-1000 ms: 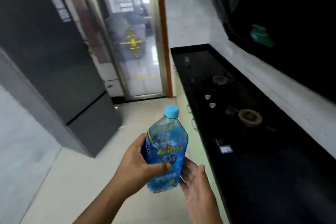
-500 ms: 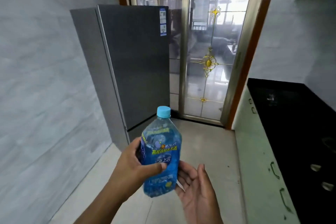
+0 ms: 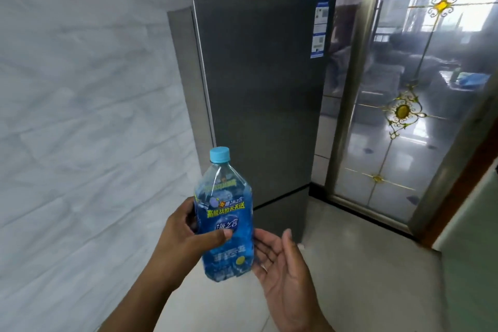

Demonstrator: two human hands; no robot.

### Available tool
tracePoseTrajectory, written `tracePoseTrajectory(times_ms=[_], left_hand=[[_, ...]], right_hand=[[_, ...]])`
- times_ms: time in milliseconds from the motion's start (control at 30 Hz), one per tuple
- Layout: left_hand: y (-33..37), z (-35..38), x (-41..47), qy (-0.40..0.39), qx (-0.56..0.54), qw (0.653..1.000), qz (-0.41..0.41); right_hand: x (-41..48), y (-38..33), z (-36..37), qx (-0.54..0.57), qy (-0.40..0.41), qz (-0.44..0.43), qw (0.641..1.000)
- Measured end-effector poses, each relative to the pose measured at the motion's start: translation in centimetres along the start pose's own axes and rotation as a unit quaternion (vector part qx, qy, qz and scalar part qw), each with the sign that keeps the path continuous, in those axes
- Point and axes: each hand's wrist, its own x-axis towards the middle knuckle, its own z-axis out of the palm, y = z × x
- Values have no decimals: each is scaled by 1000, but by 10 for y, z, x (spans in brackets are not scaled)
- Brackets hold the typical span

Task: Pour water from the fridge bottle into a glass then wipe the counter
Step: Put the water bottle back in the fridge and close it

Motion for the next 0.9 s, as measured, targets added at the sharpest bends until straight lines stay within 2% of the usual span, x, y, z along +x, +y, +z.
tracePoseTrajectory(times_ms=[233,433,900], left_hand=[[1,-2,84,98,6,995,-29],[-7,-32,159,134,3,990,-41],[-26,-141,341,39,29,997,-56]], right_hand=[[119,-30,9,-34,-103,65,992],[210,-27,40,-35,-129,87,987],[348,4,142,70,-54,45,995]])
